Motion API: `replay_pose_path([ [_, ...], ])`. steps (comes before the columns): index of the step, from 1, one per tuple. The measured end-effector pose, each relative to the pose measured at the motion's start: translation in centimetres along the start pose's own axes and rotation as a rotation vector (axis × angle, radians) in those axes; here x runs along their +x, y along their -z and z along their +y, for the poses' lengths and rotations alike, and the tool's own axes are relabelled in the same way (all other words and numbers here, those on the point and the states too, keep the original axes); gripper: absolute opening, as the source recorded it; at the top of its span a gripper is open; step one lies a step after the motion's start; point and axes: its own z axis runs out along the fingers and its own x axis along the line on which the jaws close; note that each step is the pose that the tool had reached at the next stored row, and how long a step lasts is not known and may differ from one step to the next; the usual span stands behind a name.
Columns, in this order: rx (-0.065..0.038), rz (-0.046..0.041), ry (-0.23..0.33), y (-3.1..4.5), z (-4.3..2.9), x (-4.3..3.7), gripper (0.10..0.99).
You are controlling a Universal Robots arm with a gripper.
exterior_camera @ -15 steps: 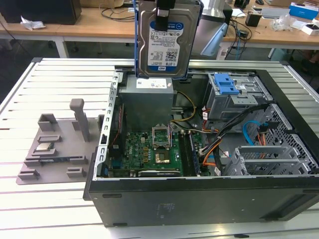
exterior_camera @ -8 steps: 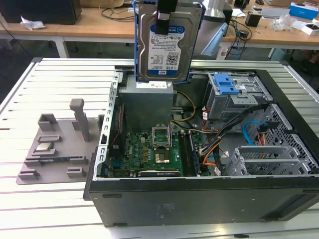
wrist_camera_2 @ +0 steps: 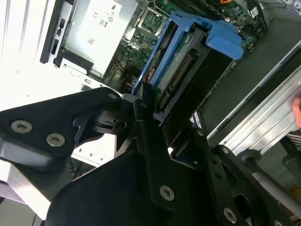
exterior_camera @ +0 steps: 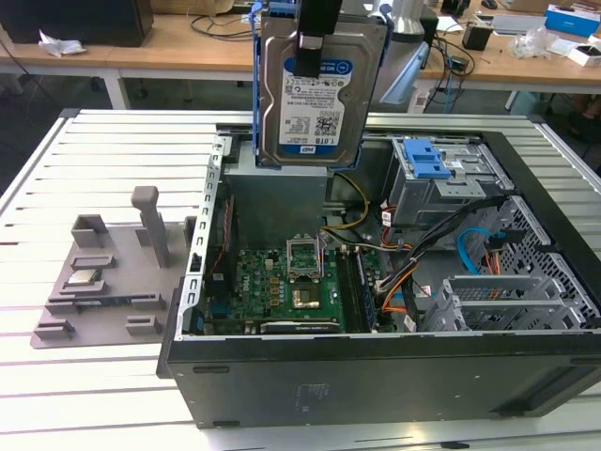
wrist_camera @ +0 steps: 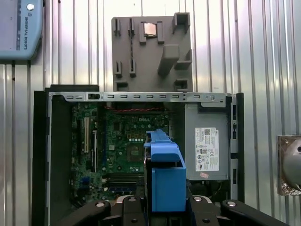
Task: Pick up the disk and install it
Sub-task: 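Pick up the disk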
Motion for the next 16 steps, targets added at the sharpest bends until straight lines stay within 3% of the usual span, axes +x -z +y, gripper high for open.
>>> replay_pose_path([
  [16,0.000,0.0015,0.000,0.03,-0.11,4.60,0.365],
])
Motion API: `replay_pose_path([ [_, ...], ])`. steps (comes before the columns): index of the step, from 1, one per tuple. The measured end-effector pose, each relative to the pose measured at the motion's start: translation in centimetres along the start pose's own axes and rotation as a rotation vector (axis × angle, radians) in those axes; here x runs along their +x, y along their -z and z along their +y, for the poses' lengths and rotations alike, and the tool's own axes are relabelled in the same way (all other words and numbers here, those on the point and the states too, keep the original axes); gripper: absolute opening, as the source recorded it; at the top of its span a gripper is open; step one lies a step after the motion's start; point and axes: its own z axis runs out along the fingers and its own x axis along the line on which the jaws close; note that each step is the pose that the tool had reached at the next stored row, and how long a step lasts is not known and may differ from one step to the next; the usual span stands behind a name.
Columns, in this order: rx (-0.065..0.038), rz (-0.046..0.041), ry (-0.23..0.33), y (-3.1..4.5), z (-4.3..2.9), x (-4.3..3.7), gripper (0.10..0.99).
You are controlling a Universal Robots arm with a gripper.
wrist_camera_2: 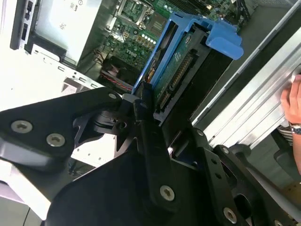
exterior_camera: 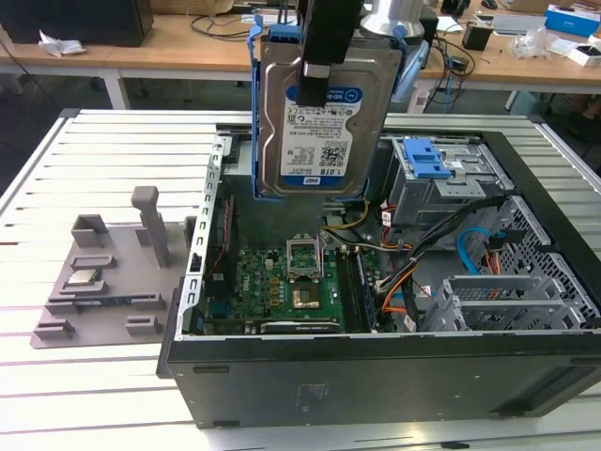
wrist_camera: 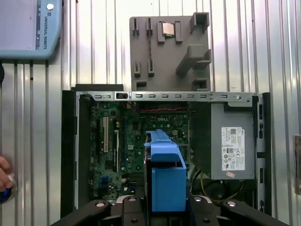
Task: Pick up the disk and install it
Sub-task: 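Pick up the disk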
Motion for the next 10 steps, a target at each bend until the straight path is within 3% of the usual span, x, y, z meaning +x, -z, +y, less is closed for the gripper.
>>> replay_pose_path([
  [1,0.000,0.0002,0.000,0.01,-0.01,0.45,0.365],
  [2,0.000,0.0009,0.000,0.02,-0.05,1.84,0.365],
  [10,0.000,0.0019,0.000,0.03,-0.08,3.64,0.365],
])
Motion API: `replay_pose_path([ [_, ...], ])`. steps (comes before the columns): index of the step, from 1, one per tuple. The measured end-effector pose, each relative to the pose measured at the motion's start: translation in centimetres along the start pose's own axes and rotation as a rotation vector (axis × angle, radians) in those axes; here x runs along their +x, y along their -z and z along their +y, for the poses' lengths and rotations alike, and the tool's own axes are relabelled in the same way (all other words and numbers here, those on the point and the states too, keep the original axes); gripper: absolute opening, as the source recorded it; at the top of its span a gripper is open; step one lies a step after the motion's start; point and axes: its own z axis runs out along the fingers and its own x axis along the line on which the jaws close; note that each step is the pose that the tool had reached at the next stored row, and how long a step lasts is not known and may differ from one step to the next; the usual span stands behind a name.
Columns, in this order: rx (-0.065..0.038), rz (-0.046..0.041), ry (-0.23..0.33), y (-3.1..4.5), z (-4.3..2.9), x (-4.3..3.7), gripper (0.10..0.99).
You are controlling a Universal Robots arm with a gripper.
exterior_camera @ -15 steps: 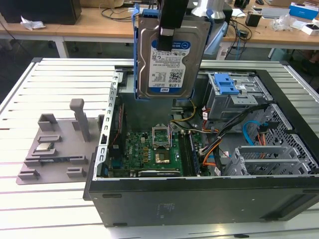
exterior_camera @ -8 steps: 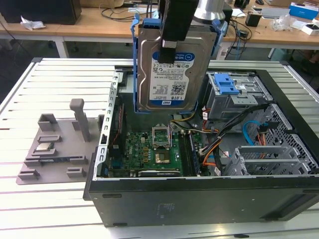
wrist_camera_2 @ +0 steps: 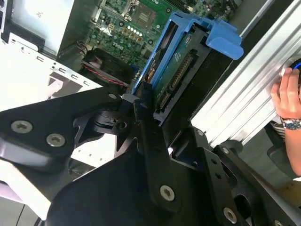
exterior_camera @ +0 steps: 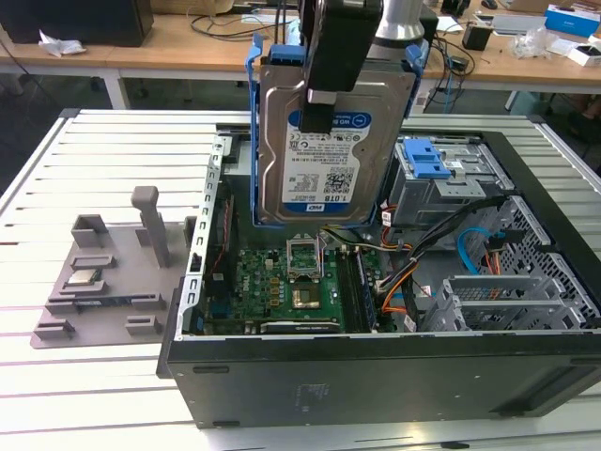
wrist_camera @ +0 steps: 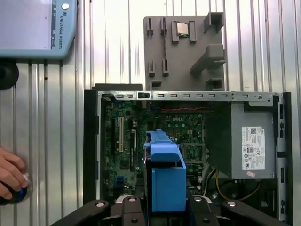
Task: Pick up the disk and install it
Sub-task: 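Pick up the disk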
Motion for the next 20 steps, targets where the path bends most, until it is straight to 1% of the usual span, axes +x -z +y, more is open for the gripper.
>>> replay_pose_path([
  [12,0.000,0.0009,0.000,0.01,-0.07,2.51,0.365],
  [17,0.000,0.0018,0.000,0.01,-0.10,4.16,0.365],
  [20,0.000,0.0021,0.000,0.01,-0.12,4.84,0.365],
])
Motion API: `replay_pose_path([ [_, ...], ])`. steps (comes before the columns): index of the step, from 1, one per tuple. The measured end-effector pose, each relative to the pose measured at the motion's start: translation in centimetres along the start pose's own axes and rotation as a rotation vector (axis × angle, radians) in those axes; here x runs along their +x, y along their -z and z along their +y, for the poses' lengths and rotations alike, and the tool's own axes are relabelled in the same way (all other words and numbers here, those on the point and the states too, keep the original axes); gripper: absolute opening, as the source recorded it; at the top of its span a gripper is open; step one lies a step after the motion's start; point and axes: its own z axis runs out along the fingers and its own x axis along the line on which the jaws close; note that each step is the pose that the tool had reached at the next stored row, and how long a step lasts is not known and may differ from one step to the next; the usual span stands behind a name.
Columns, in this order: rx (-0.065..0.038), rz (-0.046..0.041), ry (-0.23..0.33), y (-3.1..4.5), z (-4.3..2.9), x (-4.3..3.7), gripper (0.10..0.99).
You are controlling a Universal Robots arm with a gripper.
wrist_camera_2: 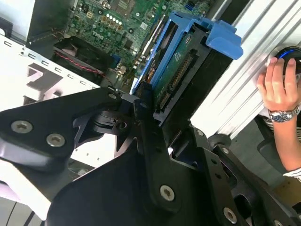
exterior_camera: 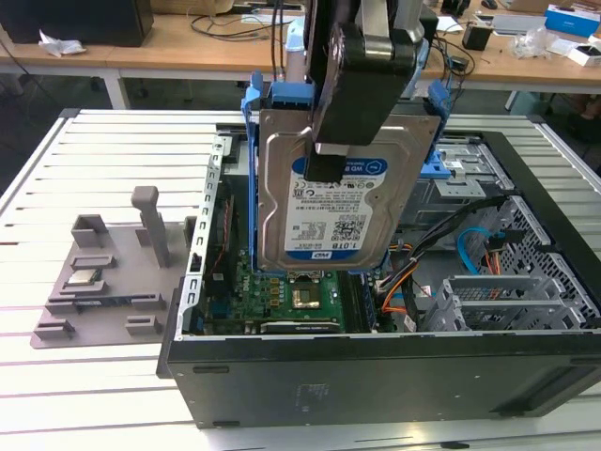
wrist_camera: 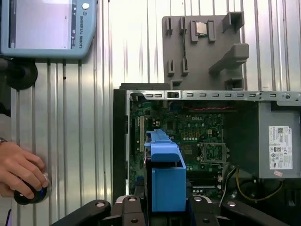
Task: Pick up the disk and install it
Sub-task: 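Pick up the disk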
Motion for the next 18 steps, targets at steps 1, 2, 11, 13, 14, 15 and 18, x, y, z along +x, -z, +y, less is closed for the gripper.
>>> replay_pose_path([
  [1,0.000,0.0001,0.000,0.00,0.00,0.21,0.365],
  [2,0.000,0.0002,0.000,0.00,-0.01,0.41,0.365],
  [11,0.000,0.0014,0.000,0.01,-0.06,2.82,0.365],
  [13,0.000,0.0014,0.000,0.01,-0.06,2.82,0.365],
  [14,0.000,0.0014,0.000,0.01,-0.07,2.83,0.365],
  [15,0.000,0.0015,0.000,0.02,-0.17,2.76,0.365],
  [18,0.000,0.0018,0.000,0.04,-0.96,2.22,0.365],
])
